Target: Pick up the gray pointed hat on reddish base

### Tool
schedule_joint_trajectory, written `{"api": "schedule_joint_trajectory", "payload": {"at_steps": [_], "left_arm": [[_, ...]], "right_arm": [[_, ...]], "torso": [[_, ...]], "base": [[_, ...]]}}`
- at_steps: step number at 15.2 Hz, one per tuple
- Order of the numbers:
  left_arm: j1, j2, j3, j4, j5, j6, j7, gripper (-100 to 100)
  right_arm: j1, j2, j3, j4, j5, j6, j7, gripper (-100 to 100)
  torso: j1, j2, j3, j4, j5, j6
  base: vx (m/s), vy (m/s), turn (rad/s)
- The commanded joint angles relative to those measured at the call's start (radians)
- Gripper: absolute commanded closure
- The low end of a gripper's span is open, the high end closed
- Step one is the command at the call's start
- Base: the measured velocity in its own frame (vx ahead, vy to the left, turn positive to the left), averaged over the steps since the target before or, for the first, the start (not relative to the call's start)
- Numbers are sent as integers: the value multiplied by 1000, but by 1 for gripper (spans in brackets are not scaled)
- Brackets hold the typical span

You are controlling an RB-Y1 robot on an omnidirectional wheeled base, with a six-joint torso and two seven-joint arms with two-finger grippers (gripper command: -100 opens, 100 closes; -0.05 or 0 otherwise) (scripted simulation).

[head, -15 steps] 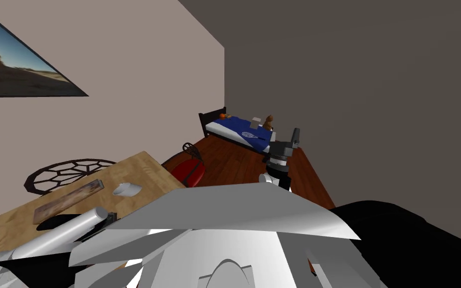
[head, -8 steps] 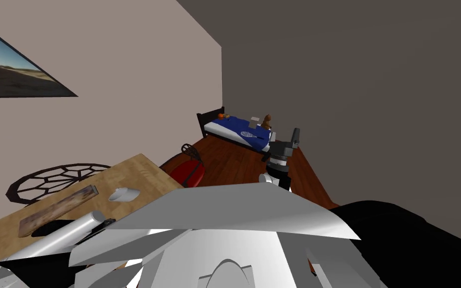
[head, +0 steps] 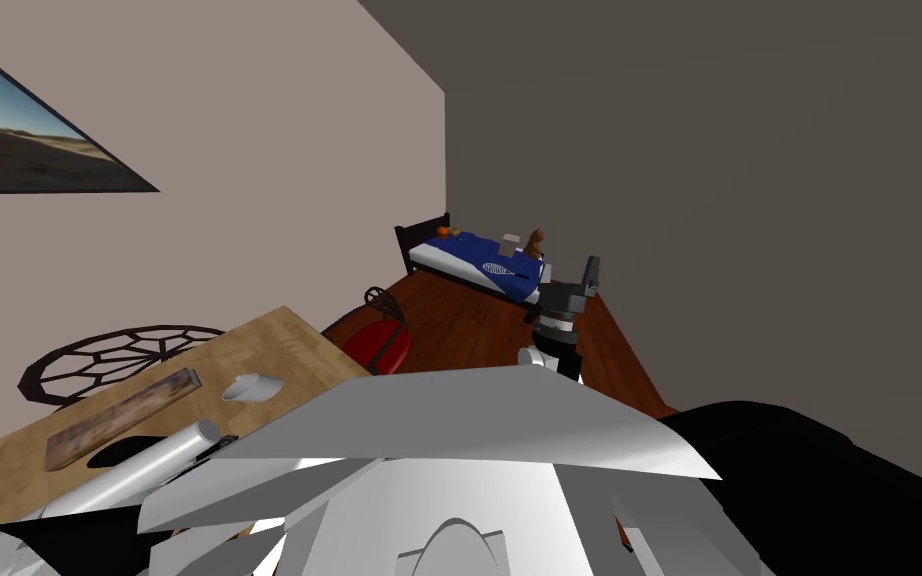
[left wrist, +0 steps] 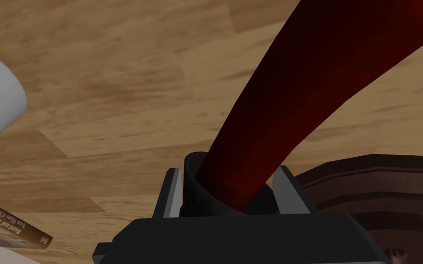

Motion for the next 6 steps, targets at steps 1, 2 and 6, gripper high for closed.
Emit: {"api": "schedule_joint_trajectory", "payload": {"at_steps": [1,2,6], "left_arm": [[0,0,0,0,0,0,0,100],[8,7,17,-28,12,35,-9,100],[10,9,23,-39,15,45,-10,100]], "right_arm": [[0,0,0,0,0,0,0,0],[0,0,0,0,0,0,0,0],[0,0,0,0,0,0,0,0]], "torso": [[0,0,0,0,0,0],[0,0,0,0,0,0],[-5,0,0,0,-2,0]], "base": [[0,0,0],[1,-28,-31],[5,-45,-16]]}}
